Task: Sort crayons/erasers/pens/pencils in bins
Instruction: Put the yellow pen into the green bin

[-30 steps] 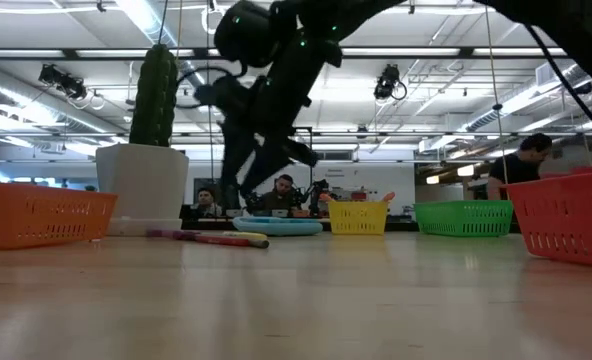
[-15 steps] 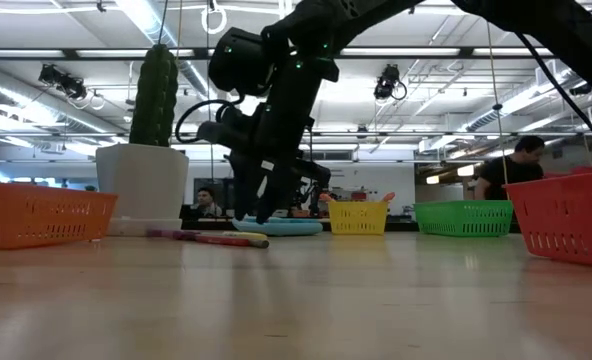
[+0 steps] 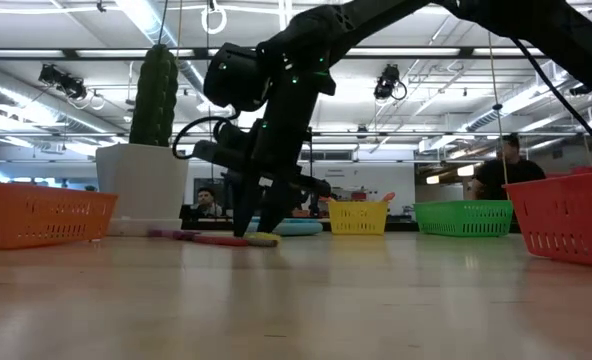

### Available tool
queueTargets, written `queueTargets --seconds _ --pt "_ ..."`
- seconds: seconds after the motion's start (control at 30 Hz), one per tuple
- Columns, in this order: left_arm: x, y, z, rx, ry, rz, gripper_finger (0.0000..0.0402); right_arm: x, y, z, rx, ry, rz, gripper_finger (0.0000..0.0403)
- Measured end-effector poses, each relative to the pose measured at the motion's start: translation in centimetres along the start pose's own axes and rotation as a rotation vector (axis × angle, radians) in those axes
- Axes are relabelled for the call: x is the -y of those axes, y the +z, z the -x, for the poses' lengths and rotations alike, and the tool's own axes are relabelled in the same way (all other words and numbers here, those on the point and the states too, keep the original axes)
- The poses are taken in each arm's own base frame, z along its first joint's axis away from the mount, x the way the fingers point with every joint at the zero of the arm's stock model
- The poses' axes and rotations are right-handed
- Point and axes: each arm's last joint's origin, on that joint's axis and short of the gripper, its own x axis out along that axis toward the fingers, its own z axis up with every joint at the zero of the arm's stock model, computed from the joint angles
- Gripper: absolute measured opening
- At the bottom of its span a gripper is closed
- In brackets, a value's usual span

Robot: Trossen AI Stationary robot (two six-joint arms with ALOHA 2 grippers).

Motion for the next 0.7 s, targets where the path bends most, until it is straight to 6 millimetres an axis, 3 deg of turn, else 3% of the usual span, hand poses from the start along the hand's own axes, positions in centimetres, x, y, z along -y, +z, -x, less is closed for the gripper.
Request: queueTargets --seconds 0.3,0.7 --pt "0.04 -0.38 0.00 -0.071 -0.053 -0.009 0.0082 0.32 -0.27 0.08 -0.013 -0.049 0.025 0.0147" --pt "-0.01 -0.60 0.03 -0.107 -0.068 -0.015 0.0078 0.66 -0.46 0.08 -0.045 -0.070 0.048 0.0055"
